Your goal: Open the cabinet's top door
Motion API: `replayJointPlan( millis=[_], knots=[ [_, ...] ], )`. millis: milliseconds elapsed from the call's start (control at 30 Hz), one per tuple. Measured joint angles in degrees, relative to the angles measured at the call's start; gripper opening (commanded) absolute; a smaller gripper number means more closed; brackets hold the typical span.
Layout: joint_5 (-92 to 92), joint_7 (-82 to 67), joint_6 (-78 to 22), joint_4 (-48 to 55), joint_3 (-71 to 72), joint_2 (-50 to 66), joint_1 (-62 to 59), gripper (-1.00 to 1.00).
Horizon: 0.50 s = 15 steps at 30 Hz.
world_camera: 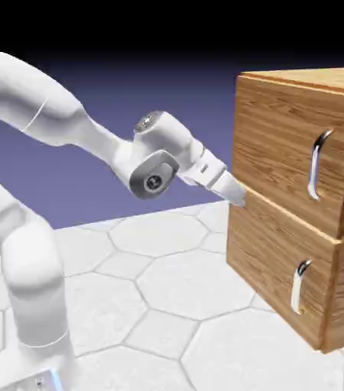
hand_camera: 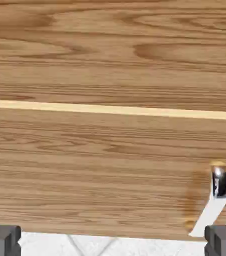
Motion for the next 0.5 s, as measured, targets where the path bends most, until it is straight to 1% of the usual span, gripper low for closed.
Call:
replayJointPlan(
  millis=[500],
  knots=[
    [-37.38,24.98,-2.45,6.78,-16.23,-6.83,14.46,1.00]
  ],
)
